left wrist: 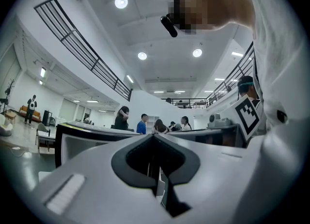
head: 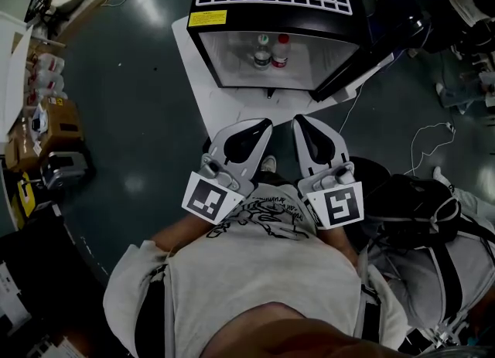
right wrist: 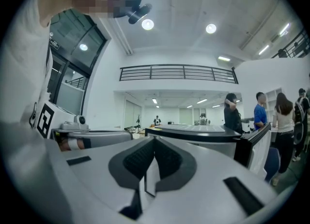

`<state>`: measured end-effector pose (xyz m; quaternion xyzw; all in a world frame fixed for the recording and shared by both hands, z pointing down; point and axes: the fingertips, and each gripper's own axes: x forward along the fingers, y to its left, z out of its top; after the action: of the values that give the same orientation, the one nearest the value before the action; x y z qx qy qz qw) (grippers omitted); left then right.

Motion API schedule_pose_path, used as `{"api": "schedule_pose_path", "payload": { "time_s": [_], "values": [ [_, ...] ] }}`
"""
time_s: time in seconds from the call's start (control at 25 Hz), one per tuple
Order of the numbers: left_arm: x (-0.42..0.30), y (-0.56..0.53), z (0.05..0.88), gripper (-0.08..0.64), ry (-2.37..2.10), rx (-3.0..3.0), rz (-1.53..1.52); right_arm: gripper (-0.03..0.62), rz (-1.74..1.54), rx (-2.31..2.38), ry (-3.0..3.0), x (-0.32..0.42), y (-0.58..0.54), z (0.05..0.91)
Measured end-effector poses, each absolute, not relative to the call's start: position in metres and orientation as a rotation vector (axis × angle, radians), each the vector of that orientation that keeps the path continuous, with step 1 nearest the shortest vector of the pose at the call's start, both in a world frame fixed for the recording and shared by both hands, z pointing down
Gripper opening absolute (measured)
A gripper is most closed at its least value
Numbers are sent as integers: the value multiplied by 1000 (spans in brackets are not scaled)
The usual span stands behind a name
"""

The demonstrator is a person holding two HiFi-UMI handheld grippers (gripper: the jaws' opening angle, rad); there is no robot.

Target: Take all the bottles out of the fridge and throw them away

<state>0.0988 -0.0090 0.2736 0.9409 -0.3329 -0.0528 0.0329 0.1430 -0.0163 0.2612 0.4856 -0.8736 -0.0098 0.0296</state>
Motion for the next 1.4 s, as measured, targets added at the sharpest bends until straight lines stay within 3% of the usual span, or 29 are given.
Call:
{"api": "schedule_pose_path", "payload": {
  "time_s": [1.4],
  "values": [
    [166,-59,274,8,-1040,2902,-138,9,-40,1458,-2703,207,-67,264]
  ]
}}
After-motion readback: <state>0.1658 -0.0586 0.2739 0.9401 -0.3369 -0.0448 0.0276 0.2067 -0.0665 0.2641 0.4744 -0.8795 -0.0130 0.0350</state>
